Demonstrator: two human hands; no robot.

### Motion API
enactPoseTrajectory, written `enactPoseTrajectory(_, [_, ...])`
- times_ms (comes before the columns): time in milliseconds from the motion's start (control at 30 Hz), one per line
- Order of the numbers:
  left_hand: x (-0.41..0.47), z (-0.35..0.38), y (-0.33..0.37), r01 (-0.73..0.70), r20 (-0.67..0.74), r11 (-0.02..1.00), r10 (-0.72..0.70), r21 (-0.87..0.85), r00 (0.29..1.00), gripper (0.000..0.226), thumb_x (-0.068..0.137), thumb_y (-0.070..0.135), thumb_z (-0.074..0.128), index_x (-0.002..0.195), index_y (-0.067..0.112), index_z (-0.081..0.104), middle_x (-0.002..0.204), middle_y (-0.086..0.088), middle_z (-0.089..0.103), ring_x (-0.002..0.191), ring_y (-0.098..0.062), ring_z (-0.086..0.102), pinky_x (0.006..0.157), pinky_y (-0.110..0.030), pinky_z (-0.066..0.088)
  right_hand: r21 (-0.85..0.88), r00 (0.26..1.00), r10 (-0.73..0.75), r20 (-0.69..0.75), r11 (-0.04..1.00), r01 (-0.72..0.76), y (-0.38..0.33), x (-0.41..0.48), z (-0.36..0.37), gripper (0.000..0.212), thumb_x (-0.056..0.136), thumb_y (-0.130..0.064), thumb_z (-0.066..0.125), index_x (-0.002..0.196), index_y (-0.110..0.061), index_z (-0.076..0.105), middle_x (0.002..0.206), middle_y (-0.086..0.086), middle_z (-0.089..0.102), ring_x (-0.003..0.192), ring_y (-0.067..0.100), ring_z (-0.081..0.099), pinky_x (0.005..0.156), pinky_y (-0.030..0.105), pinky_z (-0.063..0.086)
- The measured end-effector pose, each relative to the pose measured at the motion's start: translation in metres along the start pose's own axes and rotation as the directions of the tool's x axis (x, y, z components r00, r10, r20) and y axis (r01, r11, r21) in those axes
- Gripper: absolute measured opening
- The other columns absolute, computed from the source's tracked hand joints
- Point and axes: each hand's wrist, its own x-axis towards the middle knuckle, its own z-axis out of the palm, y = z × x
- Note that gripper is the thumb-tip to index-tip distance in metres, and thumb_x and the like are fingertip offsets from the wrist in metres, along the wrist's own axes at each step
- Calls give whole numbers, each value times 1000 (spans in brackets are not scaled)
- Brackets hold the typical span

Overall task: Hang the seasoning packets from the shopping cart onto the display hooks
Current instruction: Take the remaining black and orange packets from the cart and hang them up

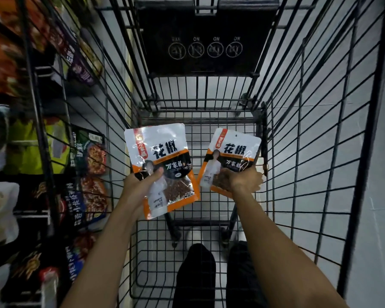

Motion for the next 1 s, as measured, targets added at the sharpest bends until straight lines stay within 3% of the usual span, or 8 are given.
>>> enactPoseTrajectory(100, [-5,-3,1,-35,4,999,35,31,999,50,71,26,82,104,1,52,102,-14,63,94,-29,64,78,-42,57,300,995,-27,92,954,-2,4,-7,-13,56,71,-9,83,122,-5,60,116,13,68,102,23,64,80,21,47])
enactPoseTrajectory(167, [-11,-4,2,-68,15,997,67,39,998,44,74,23,80,102,1,53,100,-17,67,84,-26,67,65,-32,57,446,986,-18,163,893,-58,6,-13,-22,51,77,1,76,124,-1,58,118,17,67,106,30,64,91,34,52])
enactPoseTrajectory(267, [-26,-7,6,-97,23,995,96,36,995,37,78,20,78,101,2,56,100,-16,67,92,-28,66,79,-39,55,461,979,22,203,880,-116,7,-23,-39,41,79,4,74,118,0,61,116,18,67,105,34,65,90,41,54])
enactPoseTrajectory(367, [-49,-10,14,-178,-4,984,178,19,984,31,79,18,78,78,22,47,79,0,60,82,-23,64,73,-36,55,510,953,-7,302,846,-156,0,-40,-64,35,79,4,73,112,4,63,115,21,67,99,32,67,90,45,54])
enactPoseTrajectory(600, [-136,-32,39,-376,-44,926,377,20,925,22,79,24,77,92,10,66,92,-7,70,90,-24,66,80,-34,55,583,906,-248,344,813,1,-35,-106,-148,28,75,-6,79,99,-7,66,104,11,69,91,24,67,83,37,56])
enactPoseTrajectory(700, [-182,-43,45,-468,-119,882,461,-43,879,28,80,19,77,103,8,66,101,-11,70,94,-26,68,85,-38,56,582,833,-370,412,810,71,-46,-136,-189,32,75,-11,79,104,-4,67,106,13,70,96,26,68,85,38,56])
enactPoseTrajectory(867, [-270,-66,29,-597,-274,791,550,-132,789,17,80,17,76,91,18,63,68,17,70,65,3,67,57,-18,53,612,659,-561,501,768,188,-53,-183,-251,37,74,-13,80,106,-2,65,100,11,71,96,27,69,81,39,57])
enactPoseTrajectory(1000, [-350,-95,-1,-669,-390,733,585,-121,711,35,76,27,78,106,17,65,103,-1,72,98,-17,68,88,-36,54,591,465,-689,556,721,362,-49,-223,-291,27,68,-21,84,87,-15,67,88,5,74,83,22,72,73,39,59])
